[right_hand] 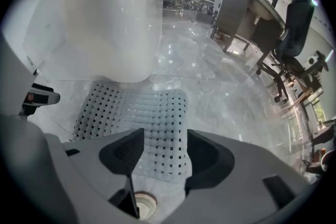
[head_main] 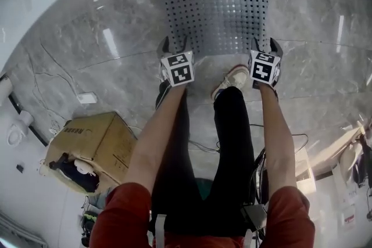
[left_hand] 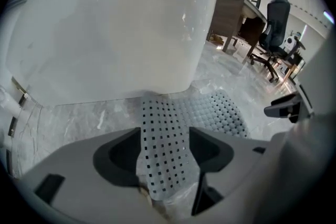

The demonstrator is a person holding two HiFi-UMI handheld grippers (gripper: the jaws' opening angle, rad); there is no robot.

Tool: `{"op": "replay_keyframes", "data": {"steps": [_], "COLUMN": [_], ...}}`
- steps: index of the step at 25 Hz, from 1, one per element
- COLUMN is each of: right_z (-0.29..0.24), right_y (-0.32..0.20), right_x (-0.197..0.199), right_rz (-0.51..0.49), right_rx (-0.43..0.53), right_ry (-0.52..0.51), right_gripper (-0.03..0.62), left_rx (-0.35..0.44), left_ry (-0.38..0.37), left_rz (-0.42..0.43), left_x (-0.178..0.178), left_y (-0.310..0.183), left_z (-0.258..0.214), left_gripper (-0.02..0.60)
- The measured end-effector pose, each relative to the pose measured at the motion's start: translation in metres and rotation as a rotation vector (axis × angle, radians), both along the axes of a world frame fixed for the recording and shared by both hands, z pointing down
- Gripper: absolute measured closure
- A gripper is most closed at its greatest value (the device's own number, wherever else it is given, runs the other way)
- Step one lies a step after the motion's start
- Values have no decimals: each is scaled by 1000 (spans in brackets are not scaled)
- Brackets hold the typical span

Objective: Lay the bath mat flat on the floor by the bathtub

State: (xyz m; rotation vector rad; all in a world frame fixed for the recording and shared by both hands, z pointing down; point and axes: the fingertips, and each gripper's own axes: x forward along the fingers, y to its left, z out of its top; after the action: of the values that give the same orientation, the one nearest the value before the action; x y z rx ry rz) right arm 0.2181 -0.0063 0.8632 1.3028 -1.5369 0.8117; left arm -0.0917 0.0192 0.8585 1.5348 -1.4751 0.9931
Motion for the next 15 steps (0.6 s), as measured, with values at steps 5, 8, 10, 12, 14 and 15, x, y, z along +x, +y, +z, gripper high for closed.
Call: {"op": "replay_keyframes", "data": {"steps": [5,8,10,12,14,15], "right_z": [-61,-98,-126,-156,-188,-205], "right_y": [-6,-7,-5,-5,-7,-9], "right_x": [-1,-3,-9,-17,-24,-27], "right_rz": [41,38,41,59,81,87], "right_rx": [34,61,73,94,121,137], "right_ry": [-31,-39,-48,-68,-93,-103], "right_gripper": [333,333,333,333,333,333], "left_rx": [31,57,59,67,90,104], "left_ry": [22,37,53,59,64,70], "left_rz": [74,101,89,69,63,64], "left_x": [18,28,29,25,24,25], "left_y": [-4,-7,-5,-6,-13,-18], "left_z": [-52,-89,-114,-141,-173,-190], "left_gripper": [310,310,310,310,310,310]}}
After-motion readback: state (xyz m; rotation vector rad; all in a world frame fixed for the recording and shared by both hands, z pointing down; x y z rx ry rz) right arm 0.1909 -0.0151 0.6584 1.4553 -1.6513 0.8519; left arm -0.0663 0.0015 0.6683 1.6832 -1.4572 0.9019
